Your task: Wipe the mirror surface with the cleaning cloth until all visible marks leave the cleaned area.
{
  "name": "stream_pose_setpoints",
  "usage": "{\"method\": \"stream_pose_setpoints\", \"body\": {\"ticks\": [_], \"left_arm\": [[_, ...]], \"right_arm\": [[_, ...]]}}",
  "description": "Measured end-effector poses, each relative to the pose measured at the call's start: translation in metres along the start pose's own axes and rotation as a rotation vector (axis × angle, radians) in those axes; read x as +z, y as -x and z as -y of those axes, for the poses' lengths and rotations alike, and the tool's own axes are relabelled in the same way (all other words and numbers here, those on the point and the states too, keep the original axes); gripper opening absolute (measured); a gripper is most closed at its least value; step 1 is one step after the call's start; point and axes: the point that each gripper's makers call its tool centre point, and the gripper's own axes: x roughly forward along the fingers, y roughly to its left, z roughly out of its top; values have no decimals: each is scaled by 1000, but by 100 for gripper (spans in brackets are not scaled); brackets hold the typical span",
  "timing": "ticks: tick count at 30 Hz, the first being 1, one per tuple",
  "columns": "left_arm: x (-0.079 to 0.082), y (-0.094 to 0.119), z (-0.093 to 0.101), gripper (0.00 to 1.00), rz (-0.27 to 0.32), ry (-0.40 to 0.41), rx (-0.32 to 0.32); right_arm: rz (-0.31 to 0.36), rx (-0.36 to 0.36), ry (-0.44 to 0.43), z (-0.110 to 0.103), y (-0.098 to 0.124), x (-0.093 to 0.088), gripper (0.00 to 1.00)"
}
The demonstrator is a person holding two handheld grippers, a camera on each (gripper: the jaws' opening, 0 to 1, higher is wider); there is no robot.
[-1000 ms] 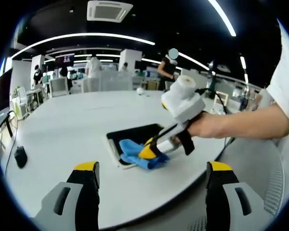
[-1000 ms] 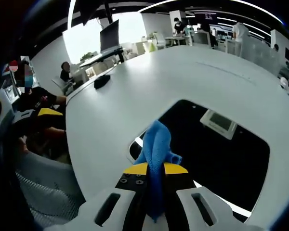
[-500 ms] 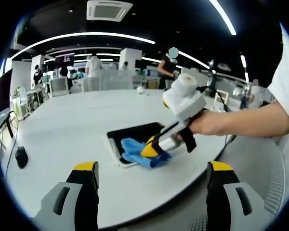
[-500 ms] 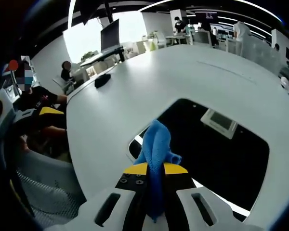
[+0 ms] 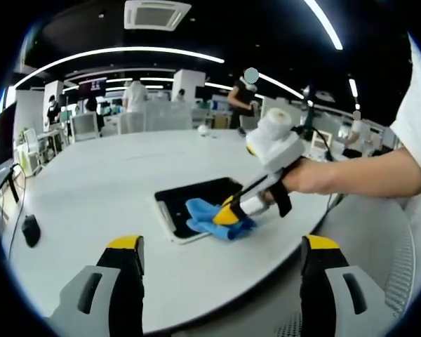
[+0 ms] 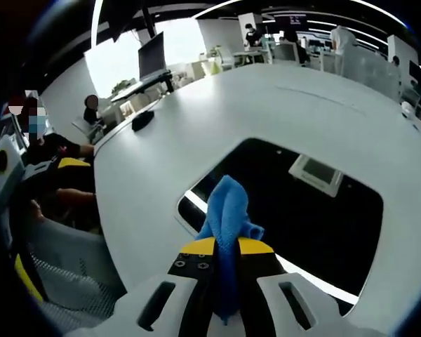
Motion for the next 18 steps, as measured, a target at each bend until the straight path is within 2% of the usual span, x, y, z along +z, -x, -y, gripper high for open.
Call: {"method": "stream_pose_setpoints", "body": {"ticks": [18], "left_arm": [[1,1,-1,93,6,6,4]], "right_arm": [[3,-7,-47,8,4,-2,5]]}}
